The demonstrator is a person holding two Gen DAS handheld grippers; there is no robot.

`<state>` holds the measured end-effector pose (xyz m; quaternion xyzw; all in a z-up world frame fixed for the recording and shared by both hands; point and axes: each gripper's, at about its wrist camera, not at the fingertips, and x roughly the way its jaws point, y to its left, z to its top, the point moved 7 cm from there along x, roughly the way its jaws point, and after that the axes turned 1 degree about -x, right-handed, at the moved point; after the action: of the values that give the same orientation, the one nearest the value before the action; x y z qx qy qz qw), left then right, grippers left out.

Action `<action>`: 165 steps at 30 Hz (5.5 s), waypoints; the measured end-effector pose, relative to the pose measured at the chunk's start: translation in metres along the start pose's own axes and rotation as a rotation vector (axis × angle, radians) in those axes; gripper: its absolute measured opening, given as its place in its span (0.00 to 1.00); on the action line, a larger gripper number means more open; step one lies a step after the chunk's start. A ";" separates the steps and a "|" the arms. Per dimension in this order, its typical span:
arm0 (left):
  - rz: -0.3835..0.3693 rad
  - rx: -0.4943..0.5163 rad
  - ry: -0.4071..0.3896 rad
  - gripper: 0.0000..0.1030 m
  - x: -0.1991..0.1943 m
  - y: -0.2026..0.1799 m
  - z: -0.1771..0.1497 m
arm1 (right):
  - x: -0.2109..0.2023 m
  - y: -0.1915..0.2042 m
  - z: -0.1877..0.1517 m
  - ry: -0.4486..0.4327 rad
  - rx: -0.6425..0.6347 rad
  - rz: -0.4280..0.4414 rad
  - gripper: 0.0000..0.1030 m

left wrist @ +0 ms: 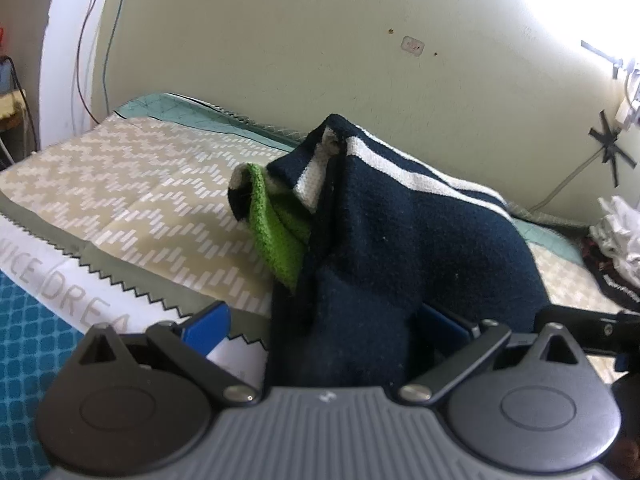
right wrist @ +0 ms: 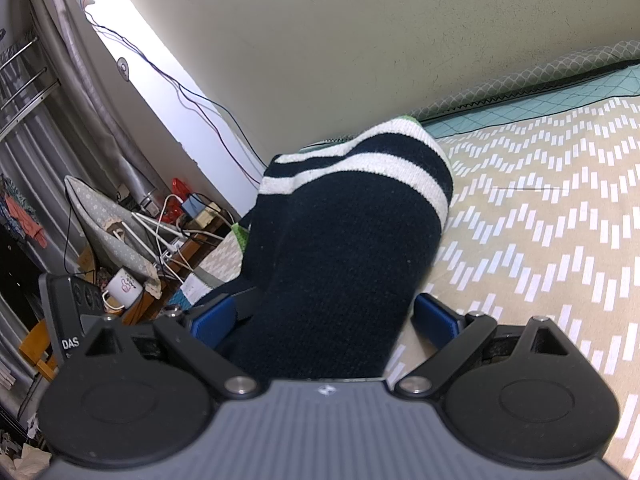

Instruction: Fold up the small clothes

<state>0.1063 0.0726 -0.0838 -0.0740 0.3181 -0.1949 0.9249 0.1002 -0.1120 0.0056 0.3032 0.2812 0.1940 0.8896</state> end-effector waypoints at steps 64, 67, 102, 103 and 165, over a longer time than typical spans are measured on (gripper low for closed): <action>0.126 0.087 -0.040 1.00 -0.010 0.000 0.005 | -0.001 -0.002 0.001 -0.012 -0.015 -0.081 0.86; 0.125 0.087 -0.038 1.00 -0.009 0.000 0.004 | -0.001 -0.003 0.001 -0.012 -0.015 -0.081 0.86; 0.091 0.051 0.000 1.00 -0.004 0.002 0.003 | 0.000 -0.003 0.001 0.008 -0.036 -0.094 0.79; 0.093 0.055 -0.002 1.00 -0.004 0.002 0.003 | 0.000 -0.004 0.001 0.008 -0.035 -0.094 0.79; -0.235 -0.053 0.014 0.36 0.009 -0.019 0.039 | 0.030 0.037 0.046 0.010 -0.263 -0.077 0.39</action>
<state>0.1310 0.0521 -0.0528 -0.1339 0.3188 -0.2941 0.8910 0.1451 -0.0891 0.0488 0.1717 0.2692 0.1964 0.9271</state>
